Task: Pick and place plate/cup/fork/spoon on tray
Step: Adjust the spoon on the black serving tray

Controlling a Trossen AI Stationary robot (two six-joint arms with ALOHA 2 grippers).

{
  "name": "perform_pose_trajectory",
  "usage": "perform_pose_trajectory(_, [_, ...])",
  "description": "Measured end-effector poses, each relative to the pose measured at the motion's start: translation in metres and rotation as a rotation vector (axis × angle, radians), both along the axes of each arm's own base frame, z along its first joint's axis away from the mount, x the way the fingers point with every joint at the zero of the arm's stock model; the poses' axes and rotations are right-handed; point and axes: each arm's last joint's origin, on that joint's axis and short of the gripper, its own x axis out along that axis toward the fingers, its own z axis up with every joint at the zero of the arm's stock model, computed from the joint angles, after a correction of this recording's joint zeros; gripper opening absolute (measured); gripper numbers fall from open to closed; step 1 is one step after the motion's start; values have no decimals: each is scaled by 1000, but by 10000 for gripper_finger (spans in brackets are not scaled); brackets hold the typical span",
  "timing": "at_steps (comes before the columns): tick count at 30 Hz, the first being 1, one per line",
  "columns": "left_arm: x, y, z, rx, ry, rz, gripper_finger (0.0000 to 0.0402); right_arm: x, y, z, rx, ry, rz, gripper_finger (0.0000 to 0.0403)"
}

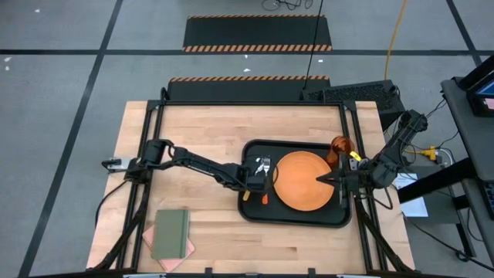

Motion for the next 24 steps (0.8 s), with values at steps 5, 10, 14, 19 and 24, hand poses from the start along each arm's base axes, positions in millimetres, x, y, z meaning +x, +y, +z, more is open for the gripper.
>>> perform_pose_trajectory(5, [0, 0, 0, -11, -10, 18, 84, 1, 1, 6, -4, -46, 7, 0])
perform_pose_trajectory(10, [1, 0, 1, -31, -35, 57, 53, 1, 1, 6, -9, -48, 7, 0])
perform_pose_trajectory(14, [2, 4, 0, -48, -48, 107, 52, 1, 1, 6, -11, -49, 8, 0])
perform_pose_trajectory(19, [3, 12, 0, -80, -69, 173, 54, 1, 1, 6, -11, -49, 8, 0])
perform_pose_trajectory(24, [7, 16, 7, -98, -96, 190, 55, 1, 1, 6, -16, -49, 9, 0])
